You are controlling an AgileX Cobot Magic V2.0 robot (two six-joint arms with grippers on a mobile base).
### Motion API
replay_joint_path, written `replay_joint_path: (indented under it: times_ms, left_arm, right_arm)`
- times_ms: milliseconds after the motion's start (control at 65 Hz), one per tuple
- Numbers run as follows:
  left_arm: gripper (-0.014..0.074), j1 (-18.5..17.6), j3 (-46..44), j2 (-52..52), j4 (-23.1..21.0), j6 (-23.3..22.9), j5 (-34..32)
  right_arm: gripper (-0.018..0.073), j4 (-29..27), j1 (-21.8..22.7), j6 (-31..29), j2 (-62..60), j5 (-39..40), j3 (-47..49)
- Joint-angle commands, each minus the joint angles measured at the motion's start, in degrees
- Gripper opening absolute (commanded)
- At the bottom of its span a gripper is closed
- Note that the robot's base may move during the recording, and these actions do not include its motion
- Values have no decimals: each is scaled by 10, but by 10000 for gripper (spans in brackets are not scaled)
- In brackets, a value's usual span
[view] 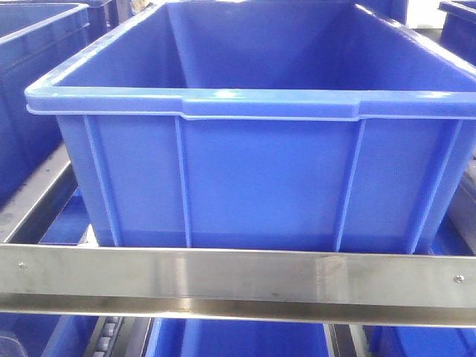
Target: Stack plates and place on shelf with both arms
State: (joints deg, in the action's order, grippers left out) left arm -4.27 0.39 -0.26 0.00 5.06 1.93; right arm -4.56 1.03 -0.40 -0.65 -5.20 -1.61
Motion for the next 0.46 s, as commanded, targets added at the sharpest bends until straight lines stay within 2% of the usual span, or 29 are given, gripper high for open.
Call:
replay_joint_path:
  times_ms: [0,446]
  left_arm:
    - [82,0,3,-12,0,-7,-47]
    - [82,0,3,-12,0,-7,-47]
  right_arm:
    - [57,6,3,-1,-10,49,-1]
    - [57,6,3,-1,-10,49,-1]
